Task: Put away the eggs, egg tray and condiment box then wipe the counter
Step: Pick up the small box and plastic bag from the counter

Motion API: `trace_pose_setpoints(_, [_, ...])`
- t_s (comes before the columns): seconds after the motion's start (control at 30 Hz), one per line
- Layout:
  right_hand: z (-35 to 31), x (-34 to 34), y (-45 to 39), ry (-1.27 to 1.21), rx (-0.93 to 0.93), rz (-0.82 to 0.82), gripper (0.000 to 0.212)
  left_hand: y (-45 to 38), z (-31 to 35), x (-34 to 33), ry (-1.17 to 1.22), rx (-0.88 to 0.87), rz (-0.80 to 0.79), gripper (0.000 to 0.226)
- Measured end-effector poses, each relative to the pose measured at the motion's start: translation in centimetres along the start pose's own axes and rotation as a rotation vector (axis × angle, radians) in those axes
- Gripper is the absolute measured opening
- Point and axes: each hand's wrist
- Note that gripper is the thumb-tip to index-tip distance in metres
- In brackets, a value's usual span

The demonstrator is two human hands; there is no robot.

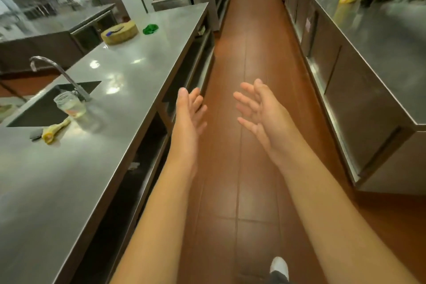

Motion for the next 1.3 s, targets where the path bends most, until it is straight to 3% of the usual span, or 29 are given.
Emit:
trace_pose_setpoints(0.13, [-1.5, 3.1, -4.8, -0.025, 0.012, 0.004, 0.055, -4.4, 0.5, -3.8, -0.009, -0.041, -0.012, 0.076])
trace_pose_setpoints(0.33, [-1.6, 6.5, -10.4, -0.002, -0.024, 0.054, 0.055, -10.9, -0.3, -8.1, -0.051, -0.004, -0.02, 0.062])
trace_pose_setpoints(0.53, [0.3, 9.0, -19.0, 0.022, -0.1, 0.151, 0.053, -20.0, -3.6, -10.2, -0.049, 0.079, -0.058, 0.068])
trace_pose_setpoints(0.9, [0.8, 8.0, -39.5, 0.12, -0.159, 0.246, 0.053, -42.9, -4.9, -11.9, 0.058, 0.138, -0.11, 0.065])
trace_pose_setpoints(1.3, [0.0, 8.9, -55.9, 0.121, -0.138, 0.236, 0.055, -58.5, -5.2, -15.4, 0.045, 0.118, -0.178, 0.065])
Point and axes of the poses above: each hand's wrist, its own y-axis away from the middle knuckle, its own x-axis out of the back of the hand, z = x × y, and after that the axes turned 2 degrees about x, right-handed
